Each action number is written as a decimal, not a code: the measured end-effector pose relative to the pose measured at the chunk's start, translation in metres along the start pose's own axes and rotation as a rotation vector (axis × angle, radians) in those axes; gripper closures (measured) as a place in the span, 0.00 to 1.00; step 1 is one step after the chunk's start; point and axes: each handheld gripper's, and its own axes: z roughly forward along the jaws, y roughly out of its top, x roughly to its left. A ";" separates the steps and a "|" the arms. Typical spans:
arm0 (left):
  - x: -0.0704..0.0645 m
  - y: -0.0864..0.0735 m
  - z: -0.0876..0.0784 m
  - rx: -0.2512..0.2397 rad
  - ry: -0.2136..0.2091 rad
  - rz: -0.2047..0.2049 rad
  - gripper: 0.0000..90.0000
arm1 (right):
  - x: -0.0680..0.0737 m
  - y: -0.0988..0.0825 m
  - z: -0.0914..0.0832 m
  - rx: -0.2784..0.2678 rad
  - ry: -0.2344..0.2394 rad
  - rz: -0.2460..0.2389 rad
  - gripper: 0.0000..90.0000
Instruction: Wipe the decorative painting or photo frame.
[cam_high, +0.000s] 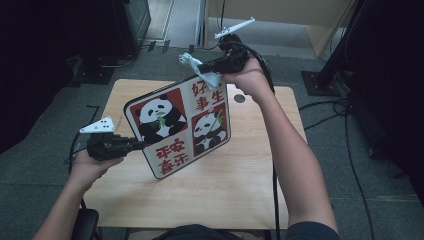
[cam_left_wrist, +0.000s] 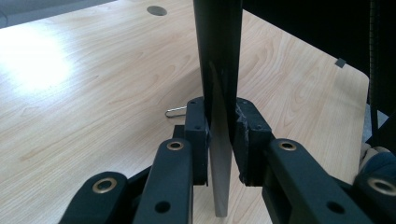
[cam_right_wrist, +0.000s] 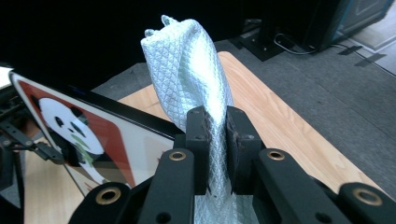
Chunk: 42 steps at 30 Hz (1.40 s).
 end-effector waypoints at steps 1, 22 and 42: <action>0.000 0.000 0.000 0.000 0.000 0.000 0.86 | -0.001 0.000 -0.001 0.000 -0.007 0.004 0.90; 0.000 -0.001 0.000 -0.004 0.009 -0.004 0.86 | -0.015 -0.007 -0.014 -0.008 -0.074 0.037 0.90; 0.002 -0.001 -0.001 -0.004 0.014 -0.025 0.86 | -0.026 -0.014 -0.026 -0.017 -0.140 0.055 0.90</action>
